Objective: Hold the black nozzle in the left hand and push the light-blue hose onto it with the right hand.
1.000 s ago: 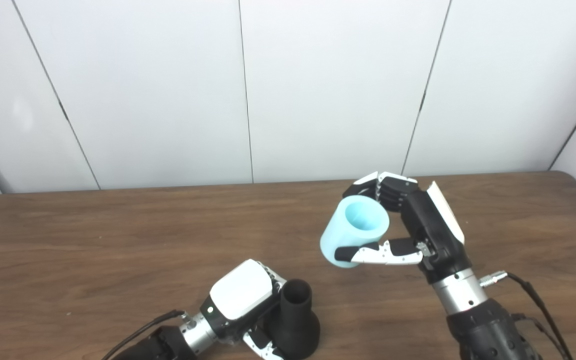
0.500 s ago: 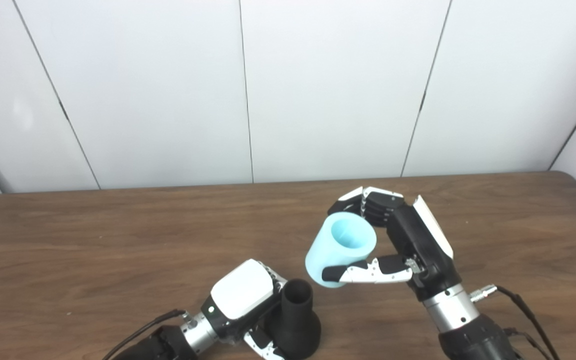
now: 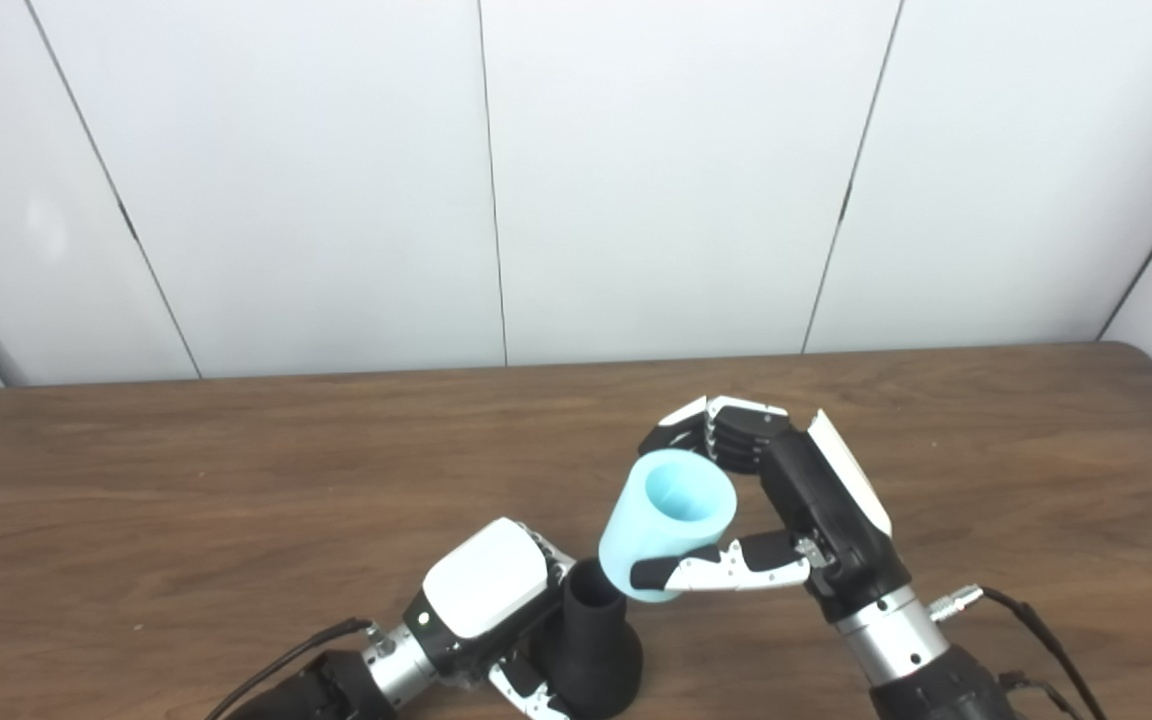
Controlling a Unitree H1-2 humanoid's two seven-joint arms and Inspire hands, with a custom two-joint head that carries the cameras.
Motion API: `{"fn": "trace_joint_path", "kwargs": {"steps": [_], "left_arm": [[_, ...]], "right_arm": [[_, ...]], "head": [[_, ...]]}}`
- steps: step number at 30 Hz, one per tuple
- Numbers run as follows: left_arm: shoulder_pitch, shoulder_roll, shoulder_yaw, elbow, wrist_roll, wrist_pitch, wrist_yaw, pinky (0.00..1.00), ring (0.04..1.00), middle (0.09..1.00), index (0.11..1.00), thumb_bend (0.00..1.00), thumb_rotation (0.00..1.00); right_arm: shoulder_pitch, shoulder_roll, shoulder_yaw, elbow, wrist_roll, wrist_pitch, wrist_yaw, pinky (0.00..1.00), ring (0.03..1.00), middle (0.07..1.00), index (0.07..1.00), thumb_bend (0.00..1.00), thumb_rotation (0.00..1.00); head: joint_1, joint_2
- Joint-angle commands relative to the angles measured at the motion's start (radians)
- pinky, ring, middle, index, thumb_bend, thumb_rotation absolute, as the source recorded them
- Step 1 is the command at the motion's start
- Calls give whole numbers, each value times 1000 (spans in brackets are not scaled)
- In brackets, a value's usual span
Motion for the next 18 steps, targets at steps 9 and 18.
{"fn": "trace_joint_path", "kwargs": {"steps": [9, 18], "left_arm": [[114, -26, -51, 36, 45, 11, -33, 102, 153, 471, 477, 524, 0], [117, -27, -44, 24, 53, 13, -50, 104, 155, 471, 477, 524, 0]], "right_arm": [[-16, 4, 19, 151, -179, -295, -115, 215, 287, 450, 535, 515, 0], [-16, 31, 29, 236, -299, -436, -214, 52, 101, 472, 483, 526, 0]], "head": [[5, 7], [7, 6]]}}
